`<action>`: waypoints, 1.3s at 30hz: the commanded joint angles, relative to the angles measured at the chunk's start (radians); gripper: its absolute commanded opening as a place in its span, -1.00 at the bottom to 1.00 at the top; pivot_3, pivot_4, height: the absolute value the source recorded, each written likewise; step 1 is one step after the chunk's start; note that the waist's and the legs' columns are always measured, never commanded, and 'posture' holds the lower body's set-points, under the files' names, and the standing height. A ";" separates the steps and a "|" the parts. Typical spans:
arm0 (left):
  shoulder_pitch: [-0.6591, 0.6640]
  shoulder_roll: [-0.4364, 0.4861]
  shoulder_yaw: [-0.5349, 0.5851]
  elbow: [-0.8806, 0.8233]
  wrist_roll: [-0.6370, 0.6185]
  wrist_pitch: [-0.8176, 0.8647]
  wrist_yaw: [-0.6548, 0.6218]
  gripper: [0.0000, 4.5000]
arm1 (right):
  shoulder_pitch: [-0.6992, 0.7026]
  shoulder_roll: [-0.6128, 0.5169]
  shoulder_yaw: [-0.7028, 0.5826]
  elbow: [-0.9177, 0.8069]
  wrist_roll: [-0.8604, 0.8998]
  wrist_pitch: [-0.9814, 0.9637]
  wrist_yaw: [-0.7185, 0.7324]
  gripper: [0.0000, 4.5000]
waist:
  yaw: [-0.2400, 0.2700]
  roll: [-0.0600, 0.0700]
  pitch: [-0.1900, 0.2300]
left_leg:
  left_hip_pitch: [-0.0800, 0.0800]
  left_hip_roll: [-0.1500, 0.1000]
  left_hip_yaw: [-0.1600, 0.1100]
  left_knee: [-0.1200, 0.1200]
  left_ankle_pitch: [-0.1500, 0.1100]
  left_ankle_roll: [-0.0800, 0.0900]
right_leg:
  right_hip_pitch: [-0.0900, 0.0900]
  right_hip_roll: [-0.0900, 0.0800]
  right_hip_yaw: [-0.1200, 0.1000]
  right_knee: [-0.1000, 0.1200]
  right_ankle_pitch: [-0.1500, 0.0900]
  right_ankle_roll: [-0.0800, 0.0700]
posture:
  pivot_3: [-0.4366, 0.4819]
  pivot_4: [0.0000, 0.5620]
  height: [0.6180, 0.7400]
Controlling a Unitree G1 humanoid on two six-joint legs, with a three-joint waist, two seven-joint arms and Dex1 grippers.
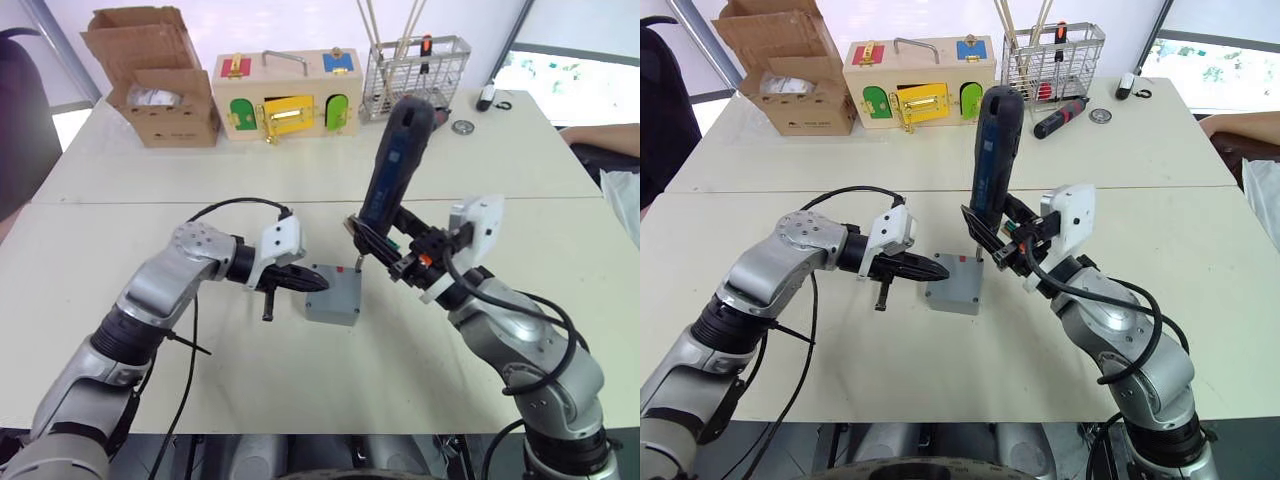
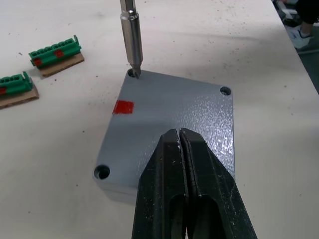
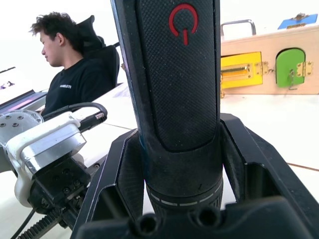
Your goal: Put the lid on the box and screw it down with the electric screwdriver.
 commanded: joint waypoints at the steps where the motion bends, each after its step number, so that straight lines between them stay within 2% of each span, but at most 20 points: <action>1: -0.002 0.001 0.010 -0.023 0.001 -0.015 -0.007 -1.00 | -0.001 0.011 -0.020 -0.055 -0.008 -0.019 0.008 -0.19 | 0.000 0.000 0.000 | 0.000 0.000 0.000 0.000 0.000 0.000 | 0.000 0.000 0.000 0.000 0.000 0.000 | -0.05 -0.47 1.00; 20: 0.006 -0.016 0.000 -0.006 0.028 -0.046 -0.005 -1.00 | 0.006 0.014 -0.040 -0.016 -0.061 -0.025 0.048 -0.19 | 0.001 0.000 0.000 | 0.000 0.000 0.000 0.000 0.000 0.000 | 0.001 0.000 0.000 0.000 0.000 0.000 | -0.05 -0.47 1.00; 39: 0.025 -0.018 -0.031 0.005 0.082 -0.095 -0.011 -1.00 | 0.023 0.015 0.071 0.010 -0.164 0.034 0.113 -0.19 | 0.000 -0.002 -0.002 | 0.003 0.000 0.000 0.000 0.000 0.000 | 0.003 0.000 0.000 0.000 0.000 0.000 | -0.05 -0.47 1.00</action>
